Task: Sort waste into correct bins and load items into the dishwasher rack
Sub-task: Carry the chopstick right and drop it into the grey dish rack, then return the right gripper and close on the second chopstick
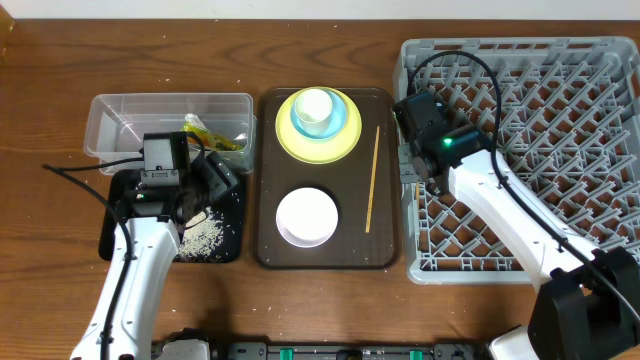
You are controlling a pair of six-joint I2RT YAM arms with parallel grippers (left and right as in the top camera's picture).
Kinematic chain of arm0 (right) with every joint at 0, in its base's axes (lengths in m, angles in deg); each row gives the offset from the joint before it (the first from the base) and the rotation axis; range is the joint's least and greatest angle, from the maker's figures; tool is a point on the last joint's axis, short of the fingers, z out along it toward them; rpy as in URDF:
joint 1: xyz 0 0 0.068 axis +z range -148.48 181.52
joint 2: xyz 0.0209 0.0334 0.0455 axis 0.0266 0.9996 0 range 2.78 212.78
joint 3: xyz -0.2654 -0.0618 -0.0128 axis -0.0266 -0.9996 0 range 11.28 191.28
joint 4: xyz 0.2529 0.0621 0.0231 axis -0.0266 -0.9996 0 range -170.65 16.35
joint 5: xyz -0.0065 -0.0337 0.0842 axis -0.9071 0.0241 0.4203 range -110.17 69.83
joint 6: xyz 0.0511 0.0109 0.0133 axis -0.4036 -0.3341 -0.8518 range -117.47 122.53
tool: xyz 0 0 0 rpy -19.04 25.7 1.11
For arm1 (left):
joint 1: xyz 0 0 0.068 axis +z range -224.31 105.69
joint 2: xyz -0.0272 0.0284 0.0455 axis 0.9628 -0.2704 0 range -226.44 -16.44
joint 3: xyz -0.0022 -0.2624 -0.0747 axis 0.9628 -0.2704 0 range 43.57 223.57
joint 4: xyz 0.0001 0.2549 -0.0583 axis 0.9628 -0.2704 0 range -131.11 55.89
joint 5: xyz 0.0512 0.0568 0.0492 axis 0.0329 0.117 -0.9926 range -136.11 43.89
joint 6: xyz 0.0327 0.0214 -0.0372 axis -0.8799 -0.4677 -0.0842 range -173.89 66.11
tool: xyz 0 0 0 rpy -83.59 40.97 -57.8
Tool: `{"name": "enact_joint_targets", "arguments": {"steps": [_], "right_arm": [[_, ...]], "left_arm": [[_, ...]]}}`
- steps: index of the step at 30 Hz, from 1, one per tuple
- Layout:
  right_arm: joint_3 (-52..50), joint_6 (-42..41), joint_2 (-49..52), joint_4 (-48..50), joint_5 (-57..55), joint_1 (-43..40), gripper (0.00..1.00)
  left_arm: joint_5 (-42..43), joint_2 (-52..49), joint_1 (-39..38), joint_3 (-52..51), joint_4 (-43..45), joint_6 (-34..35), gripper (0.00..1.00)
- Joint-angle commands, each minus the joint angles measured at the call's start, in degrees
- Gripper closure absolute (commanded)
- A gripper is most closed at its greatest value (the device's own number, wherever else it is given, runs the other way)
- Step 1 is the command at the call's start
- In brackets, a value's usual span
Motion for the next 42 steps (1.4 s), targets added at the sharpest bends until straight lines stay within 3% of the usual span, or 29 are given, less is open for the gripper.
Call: {"name": "enact_joint_targets", "arguments": {"steps": [1,10,15,19,24,29,35,42], "right_arm": [[0.0,0.3,0.4,0.1,-0.6,-0.7,0.88],[0.0,0.3,0.4,0.1,0.4,-0.7,0.88],[0.0,0.3,0.4,0.0,2.7,-0.6,0.73],[0.4,0.3,-0.5,-1.9,3.0,-0.6,0.7],[1.7,0.3,-3.3,-2.0,11.3,-0.3,0.66],[2.1,0.0,-6.0,1.6,16.3,0.2,0.67],[1.8,-12.7,-5.6,2.7,16.4,0.5,0.69],[0.9,-15.0,-1.9,6.1,14.5,5.4,0.72]], "left_arm": [[0.1,0.4,0.2,-0.2,-0.1,0.3,0.13],[0.1,0.4,0.2,-0.2,-0.1,0.3,0.13],[0.2,0.4,0.2,-0.2,-0.2,0.3,0.13],[0.2,0.4,0.2,-0.2,-0.2,0.3,0.14],[0.2,0.4,0.2,-0.2,-0.3,0.3,0.13],[0.2,0.4,0.2,-0.2,-0.4,0.3,0.13],[0.2,0.4,0.2,-0.2,-0.4,0.3,0.13],[0.2,0.4,0.2,-0.2,-0.4,0.3,0.13]]}}
